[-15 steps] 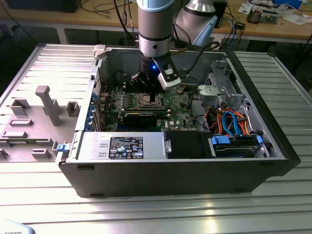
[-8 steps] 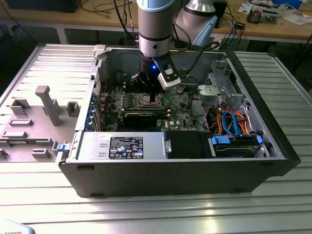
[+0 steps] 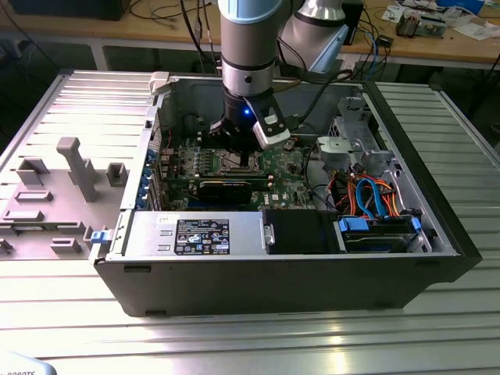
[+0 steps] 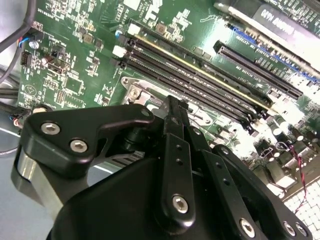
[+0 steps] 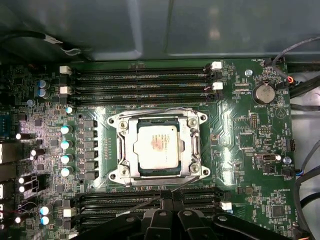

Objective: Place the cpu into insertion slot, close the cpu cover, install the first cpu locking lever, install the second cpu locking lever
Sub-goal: 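Install the second cpu locking lever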

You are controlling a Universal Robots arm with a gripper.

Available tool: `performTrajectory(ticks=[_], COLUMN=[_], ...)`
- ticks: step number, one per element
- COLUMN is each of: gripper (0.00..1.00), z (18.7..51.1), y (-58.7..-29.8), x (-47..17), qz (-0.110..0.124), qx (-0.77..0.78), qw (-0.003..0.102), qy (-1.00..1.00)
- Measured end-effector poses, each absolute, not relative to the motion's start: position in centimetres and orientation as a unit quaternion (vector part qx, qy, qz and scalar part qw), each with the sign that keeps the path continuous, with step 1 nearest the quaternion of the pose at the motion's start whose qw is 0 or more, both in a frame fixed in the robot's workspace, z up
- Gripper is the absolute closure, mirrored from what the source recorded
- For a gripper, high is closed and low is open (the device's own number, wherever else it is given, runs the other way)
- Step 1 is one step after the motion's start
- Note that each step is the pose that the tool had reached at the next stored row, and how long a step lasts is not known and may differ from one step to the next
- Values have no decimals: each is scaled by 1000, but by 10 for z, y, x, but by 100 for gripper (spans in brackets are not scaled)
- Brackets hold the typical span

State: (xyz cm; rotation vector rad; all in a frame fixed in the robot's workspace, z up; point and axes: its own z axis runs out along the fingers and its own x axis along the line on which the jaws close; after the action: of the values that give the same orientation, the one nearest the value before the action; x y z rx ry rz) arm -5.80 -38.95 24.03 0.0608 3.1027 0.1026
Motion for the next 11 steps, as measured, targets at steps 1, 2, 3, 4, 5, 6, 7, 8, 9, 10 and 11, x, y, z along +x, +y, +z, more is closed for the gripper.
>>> performTrajectory(ticks=[1, 2, 3, 4, 5, 6, 7, 8, 9, 10, 11], gripper=[89, 89, 89, 89, 89, 89, 89, 89, 89, 89, 89], z=[240, 240, 240, 240, 240, 240, 240, 240, 240, 240, 240], y=[-390, -390, -390, -390, -391, -392, -392, -392, -392, -392, -392], x=[-59, -61, -65, -67, -69, -70, -71, -72, -72, -72, -72], qz=[36, 37, 38, 39, 40, 40, 40, 40, 40, 40, 40], qx=[20, 20, 20, 20, 20, 20, 20, 20, 20, 20, 20], qw=[18, 18, 18, 18, 18, 18, 18, 18, 18, 18, 18], qy=[999, 999, 999, 999, 999, 999, 999, 999, 999, 999, 999])
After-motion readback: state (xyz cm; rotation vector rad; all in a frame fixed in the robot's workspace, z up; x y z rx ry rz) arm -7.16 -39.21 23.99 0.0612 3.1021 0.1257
